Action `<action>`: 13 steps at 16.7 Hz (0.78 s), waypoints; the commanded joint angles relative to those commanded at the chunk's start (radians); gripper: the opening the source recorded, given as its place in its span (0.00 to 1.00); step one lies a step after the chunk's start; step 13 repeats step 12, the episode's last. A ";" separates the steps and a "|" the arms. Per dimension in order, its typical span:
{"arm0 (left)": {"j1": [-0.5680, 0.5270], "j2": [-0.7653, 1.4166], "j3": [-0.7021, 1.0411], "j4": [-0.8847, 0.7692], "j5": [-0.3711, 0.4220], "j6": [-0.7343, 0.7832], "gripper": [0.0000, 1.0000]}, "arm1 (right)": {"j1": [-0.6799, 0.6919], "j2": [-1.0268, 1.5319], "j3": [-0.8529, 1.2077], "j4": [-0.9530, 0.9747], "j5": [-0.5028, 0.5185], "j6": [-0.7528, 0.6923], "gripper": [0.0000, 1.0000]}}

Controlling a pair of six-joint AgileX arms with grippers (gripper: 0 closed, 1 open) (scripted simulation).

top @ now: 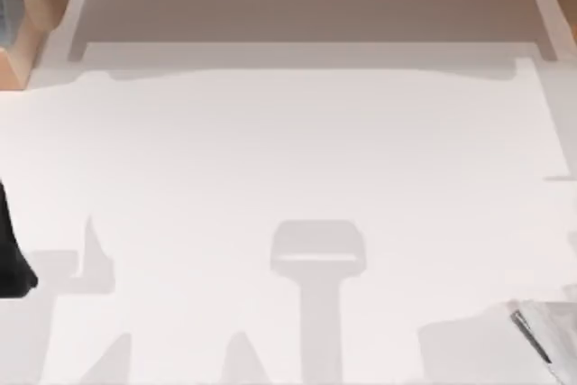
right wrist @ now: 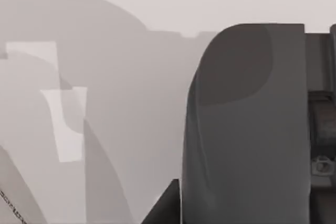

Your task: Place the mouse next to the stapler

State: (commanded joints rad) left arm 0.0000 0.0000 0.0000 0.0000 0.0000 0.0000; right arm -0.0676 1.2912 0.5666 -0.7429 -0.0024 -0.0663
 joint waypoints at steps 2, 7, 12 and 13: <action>0.000 0.000 0.000 0.000 0.000 0.000 1.00 | 0.000 0.000 0.000 0.000 0.000 0.000 0.68; 0.000 0.000 0.000 0.000 0.000 0.000 1.00 | 0.000 0.000 0.000 0.000 0.000 0.000 1.00; 0.000 0.000 0.000 0.000 0.000 0.000 1.00 | 0.000 0.000 0.000 0.000 0.000 0.000 1.00; 0.000 0.000 0.000 0.000 0.000 0.000 1.00 | 0.000 0.000 0.000 0.000 0.000 0.000 1.00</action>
